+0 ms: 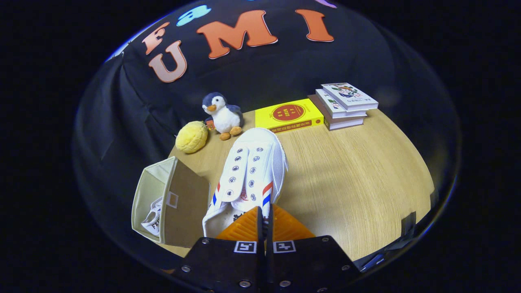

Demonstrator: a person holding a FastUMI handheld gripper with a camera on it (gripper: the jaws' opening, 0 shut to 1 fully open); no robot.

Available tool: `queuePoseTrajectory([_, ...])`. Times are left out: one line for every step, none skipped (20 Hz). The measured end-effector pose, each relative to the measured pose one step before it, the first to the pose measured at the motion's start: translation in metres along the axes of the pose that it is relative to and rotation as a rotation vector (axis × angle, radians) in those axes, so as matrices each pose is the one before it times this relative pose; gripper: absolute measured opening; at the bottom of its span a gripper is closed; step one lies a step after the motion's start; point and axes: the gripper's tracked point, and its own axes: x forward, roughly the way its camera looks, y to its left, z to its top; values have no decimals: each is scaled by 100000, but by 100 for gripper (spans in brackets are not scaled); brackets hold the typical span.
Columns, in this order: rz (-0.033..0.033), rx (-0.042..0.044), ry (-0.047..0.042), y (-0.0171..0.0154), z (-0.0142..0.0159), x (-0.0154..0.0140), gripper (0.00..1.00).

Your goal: Open the storage box then place both shoes into the box .Put the left shoe in first, then the right shoe, with the right side of both shoes facing outward in a uniform manner.

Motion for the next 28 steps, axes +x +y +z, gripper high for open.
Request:
queuePoseTrajectory([694, -803, 375, 998, 408, -275, 0])
queuePoseTrajectory([639, -930, 215, 998, 340, -224, 1])
queuePoseTrajectory([593, -1399, 401, 958, 316, -194, 1])
queuePoseTrajectory([529, -1419, 304, 953, 267, -107, 1])
queuePoseTrajectory([720, -1308, 616, 1084, 162, -161, 1])
queuePoseTrajectory([1108, -1046, 858, 1275, 177, -119, 1])
queuePoseTrajectory([1289, -1107, 596, 1239, 116, -243, 1])
queuePoseTrajectory([1387, -1166, 545, 1230, 107, -105, 1])
queuePoseTrajectory([1444, -1385, 493, 1352, 149, 58, 1])
queuePoseTrajectory([1379, -1625, 795, 1264, 129, 65, 1])
queuePoseTrajectory([1259, -1547, 660, 1277, 10, 180, 0])
queuePoseTrajectory([1279, -1519, 1078, 1215, -7, 229, 1])
queuePoseTrajectory([1377, -1386, 730, 1250, -11, 216, 1])
queuePoseTrajectory([1353, -1566, 905, 1244, -27, 210, 1])
queuePoseTrajectory([1280, -1314, 693, 1100, 19, 323, 0])
queuePoseTrajectory([1148, -1488, 702, 1099, -14, 450, 1])
queuePoseTrajectory([838, -1371, 751, 934, -119, 445, 1])
queuePoseTrajectory([523, -1081, 970, 860, -185, 473, 0])
queuePoseTrajectory([289, -780, 1144, 853, -302, 567, 0])
queuePoseTrajectory([250, -742, 1024, 671, -212, 563, 1])
queuePoseTrajectory([-92, -698, 1222, 544, -224, 652, 1])
queuePoseTrajectory([-178, -887, 1240, 454, -323, 579, 1])
queuePoseTrajectory([-465, -1063, 939, 380, -246, 614, 1])
queuePoseTrajectory([-631, -900, 886, 234, -357, 648, 1])
queuePoseTrajectory([-735, -473, 1031, 229, -463, 553, 1])
queuePoseTrajectory([-849, -122, 1419, 107, -478, 534, 1])
queuePoseTrajectory([-1183, -38, 1553, -33, -641, 502, 1])
queuePoseTrajectory([-1415, -367, 1440, -169, -397, 631, 1])
